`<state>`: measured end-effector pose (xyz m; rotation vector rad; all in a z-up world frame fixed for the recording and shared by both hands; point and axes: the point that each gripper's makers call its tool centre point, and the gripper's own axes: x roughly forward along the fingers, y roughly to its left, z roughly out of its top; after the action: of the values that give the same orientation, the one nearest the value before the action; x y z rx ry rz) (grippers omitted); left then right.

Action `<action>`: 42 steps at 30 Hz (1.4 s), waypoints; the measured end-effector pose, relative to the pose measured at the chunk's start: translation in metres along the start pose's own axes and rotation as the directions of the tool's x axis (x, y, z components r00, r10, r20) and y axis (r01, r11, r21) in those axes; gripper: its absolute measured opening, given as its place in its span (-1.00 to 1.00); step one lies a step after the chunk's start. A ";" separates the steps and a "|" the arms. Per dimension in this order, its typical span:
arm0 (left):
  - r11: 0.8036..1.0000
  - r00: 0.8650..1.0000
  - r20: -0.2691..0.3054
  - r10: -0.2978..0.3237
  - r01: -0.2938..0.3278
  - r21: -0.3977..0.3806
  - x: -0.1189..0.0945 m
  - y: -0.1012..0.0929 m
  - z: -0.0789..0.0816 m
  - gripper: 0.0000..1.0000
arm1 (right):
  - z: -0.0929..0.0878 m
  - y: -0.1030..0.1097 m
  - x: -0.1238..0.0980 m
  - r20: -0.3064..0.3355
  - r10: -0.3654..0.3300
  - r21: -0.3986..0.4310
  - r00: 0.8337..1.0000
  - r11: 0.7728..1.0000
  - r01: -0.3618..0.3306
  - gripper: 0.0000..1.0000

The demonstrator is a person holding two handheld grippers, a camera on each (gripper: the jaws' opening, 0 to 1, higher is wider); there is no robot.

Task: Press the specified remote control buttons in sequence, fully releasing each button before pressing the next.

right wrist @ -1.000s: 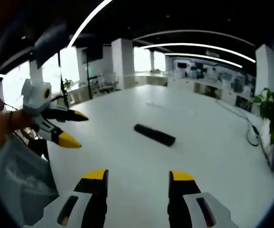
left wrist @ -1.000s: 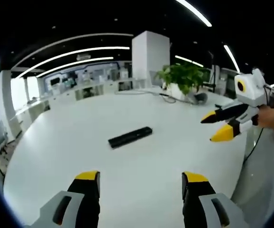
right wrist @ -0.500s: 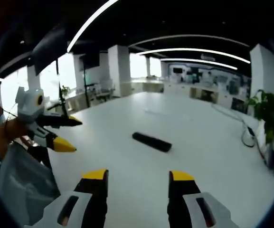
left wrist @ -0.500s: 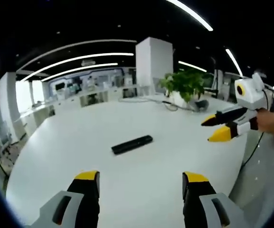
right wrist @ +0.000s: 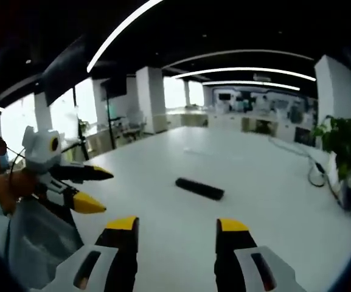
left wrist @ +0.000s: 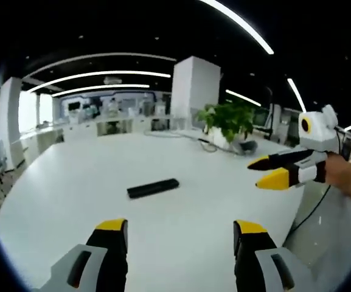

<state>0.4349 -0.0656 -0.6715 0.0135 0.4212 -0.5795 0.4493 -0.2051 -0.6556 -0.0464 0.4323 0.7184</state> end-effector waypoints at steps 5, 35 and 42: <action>0.999 1.000 -0.013 -0.027 0.027 0.025 0.001 -0.007 -0.004 0.43 | -0.004 -0.001 -0.001 -0.016 0.007 0.000 1.000 1.000 -0.007 -0.05; 0.994 0.994 -0.090 -0.056 0.064 0.087 0.009 -0.018 -0.023 0.43 | -0.027 0.014 0.006 -0.097 0.019 -0.082 0.995 0.996 -0.027 -0.06; 0.993 0.995 -0.081 -0.058 0.065 0.095 0.008 -0.019 -0.021 0.43 | -0.030 0.022 0.008 -0.114 0.033 -0.111 0.993 0.993 -0.046 -0.05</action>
<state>0.4227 -0.0833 -0.6921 0.1175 0.4704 -0.6616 0.4295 -0.1895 -0.6837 -0.1866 0.5003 0.7817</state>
